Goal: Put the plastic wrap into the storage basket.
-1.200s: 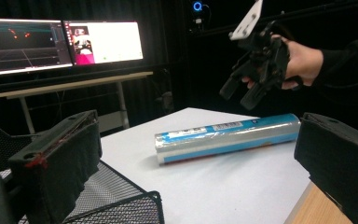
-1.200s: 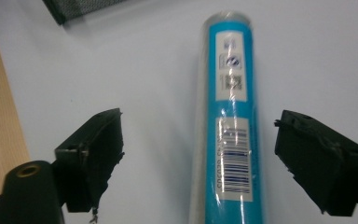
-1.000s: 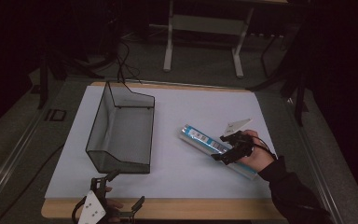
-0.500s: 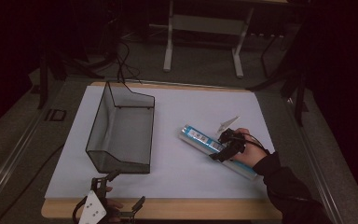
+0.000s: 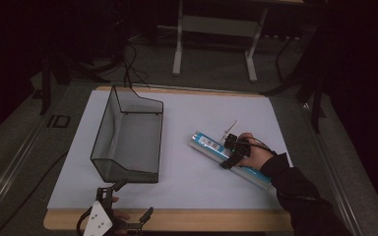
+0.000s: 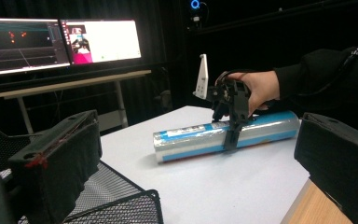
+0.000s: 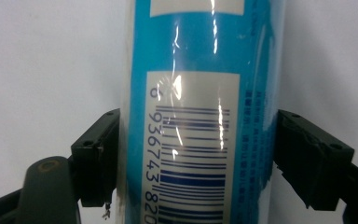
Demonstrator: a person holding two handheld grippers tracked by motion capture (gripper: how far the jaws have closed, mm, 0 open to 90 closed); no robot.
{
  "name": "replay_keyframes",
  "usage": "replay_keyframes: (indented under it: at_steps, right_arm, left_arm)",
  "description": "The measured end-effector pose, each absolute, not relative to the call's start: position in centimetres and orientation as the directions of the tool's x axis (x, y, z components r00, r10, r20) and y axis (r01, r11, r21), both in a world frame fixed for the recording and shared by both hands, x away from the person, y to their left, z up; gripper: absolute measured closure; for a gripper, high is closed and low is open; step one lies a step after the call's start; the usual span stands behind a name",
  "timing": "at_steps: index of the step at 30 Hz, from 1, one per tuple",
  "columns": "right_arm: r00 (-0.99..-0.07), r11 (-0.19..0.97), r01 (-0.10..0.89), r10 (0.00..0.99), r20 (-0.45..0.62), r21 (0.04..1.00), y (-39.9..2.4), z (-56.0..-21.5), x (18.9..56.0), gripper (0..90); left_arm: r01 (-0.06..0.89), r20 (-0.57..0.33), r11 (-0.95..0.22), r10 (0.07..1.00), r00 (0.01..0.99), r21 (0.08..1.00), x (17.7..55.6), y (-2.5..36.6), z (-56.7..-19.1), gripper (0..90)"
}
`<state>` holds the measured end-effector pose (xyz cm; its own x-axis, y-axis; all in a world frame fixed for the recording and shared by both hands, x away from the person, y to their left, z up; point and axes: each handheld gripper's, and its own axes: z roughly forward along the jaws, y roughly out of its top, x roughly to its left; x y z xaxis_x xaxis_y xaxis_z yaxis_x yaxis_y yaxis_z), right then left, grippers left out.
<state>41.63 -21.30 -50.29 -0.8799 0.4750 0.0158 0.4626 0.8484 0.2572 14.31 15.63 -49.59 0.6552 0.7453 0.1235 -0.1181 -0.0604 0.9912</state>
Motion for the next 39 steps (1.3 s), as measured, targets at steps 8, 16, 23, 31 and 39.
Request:
replay_keyframes:
  at_steps: [8,16,23,31,39]
  right_arm:
    - [-0.892,0.879,0.443,0.451,-0.008,0.177,-20.2,-50.9,41.5,28.5]
    - [-0.868,0.854,0.487,0.496,-0.003,0.183,-20.2,-50.7,41.6,31.5]
    - [-0.825,0.793,0.555,0.564,0.042,0.249,-21.1,-48.7,42.2,31.7]
    - [-0.774,0.707,0.605,0.630,0.062,0.365,-21.7,-45.0,42.5,31.8]
    - [-0.729,0.601,0.641,0.671,0.136,0.478,-21.3,-41.6,42.5,31.8]
  left_arm:
    - [-0.119,0.133,-0.072,0.744,0.655,0.990,14.3,15.5,-49.6,1.2]
    - [-0.115,0.132,-0.076,0.750,0.648,0.991,14.4,15.5,-49.7,1.2]
    - [-0.115,0.140,-0.086,0.752,0.644,0.990,14.4,15.4,-49.7,1.2]
    - [-0.114,0.139,-0.086,0.754,0.642,0.990,14.4,15.5,-49.7,1.2]
    - [-0.116,0.142,-0.088,0.755,0.640,0.989,14.4,15.4,-49.7,1.2]
